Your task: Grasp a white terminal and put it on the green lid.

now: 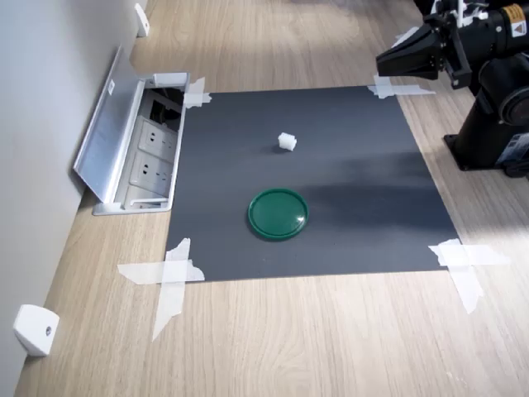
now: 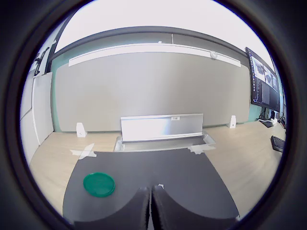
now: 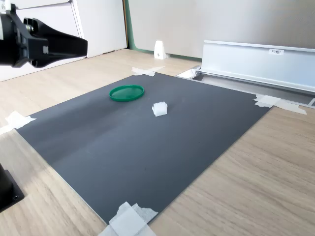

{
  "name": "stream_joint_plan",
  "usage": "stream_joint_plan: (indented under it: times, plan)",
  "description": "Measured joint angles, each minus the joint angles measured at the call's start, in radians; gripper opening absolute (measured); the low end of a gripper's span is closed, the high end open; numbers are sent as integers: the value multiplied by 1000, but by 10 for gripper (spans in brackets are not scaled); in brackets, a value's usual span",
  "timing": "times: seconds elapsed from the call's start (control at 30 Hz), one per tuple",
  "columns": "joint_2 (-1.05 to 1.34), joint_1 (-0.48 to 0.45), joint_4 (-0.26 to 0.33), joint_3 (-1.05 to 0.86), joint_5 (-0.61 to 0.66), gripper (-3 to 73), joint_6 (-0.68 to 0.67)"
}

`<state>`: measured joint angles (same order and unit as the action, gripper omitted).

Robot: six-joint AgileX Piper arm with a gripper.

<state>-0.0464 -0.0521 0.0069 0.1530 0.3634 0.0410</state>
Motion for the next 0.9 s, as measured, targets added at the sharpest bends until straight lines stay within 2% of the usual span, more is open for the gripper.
stream_joint_plan:
  times: [0.23,0.57,0.73,0.9]
  plan:
    - [-114,0,6,109,172,-8,0]
    - [-393,0,1,368,373,-8,0]
    - [-531,0,-47,492,513,-8,-53]
    - [-770,0,-58,574,614,-8,-68]
